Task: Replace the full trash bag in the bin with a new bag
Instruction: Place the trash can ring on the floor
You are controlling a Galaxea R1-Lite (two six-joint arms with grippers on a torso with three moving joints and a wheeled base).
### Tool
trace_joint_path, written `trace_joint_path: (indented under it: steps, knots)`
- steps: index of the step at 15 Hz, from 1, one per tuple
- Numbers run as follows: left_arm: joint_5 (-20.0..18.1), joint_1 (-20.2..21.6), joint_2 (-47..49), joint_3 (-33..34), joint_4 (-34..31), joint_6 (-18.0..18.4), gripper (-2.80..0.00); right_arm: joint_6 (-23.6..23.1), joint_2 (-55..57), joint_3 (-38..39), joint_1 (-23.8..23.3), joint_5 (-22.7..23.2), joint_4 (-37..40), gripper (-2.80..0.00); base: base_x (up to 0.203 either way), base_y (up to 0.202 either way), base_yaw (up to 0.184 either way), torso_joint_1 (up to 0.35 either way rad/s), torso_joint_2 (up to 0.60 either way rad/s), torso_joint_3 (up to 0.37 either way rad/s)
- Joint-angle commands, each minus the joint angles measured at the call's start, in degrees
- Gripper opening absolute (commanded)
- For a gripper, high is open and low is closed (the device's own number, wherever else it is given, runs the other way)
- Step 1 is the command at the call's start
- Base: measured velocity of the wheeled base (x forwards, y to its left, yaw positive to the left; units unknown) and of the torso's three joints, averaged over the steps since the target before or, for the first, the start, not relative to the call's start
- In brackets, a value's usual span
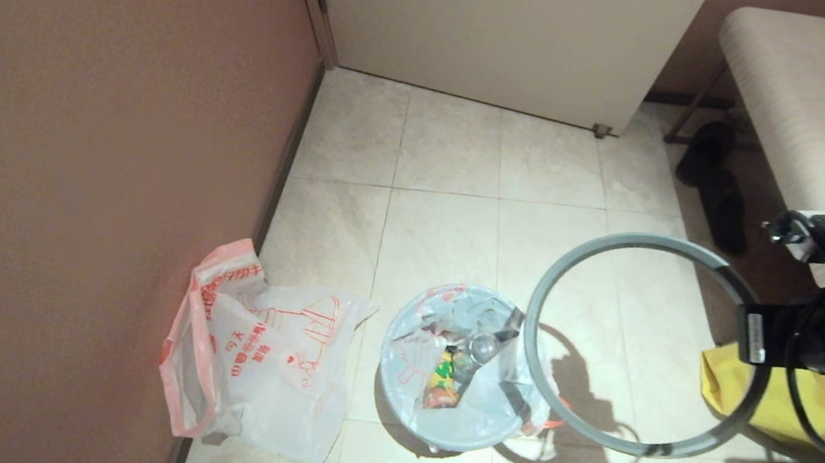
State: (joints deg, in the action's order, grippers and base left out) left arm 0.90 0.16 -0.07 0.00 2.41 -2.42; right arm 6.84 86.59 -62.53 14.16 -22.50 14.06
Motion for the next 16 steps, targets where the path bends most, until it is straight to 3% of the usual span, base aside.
trace_joint_path:
  steps: [1,5,11,16]
  knots:
    - [0.02,0.02,0.07,0.00,0.05,-0.05,-2.80,-0.89,-1.33,0.33,-7.39,2.62,0.17,-2.80,0.000,0.000,0.000,0.000,0.00,0.000]
    - [0.01,0.02,0.07,0.00,0.05,-0.05,-2.80,-3.94,10.69,0.82,-19.76,9.93,-5.28,-2.80,0.000,0.000,0.000,0.000,0.00,0.000]
    - [-0.02,0.02,0.07,0.00,0.05,-0.05,-2.80,-5.87,41.12,-1.29,-27.08,15.77,-31.08,-2.80,0.000,0.000,0.000,0.000,0.00,0.000]
    - [0.04,0.02,0.07,0.00,0.05,-0.05,-2.80,-5.85,61.26,-19.29,-31.51,20.02,-38.05,-2.80,0.000,0.000,0.000,0.000,0.00,0.000]
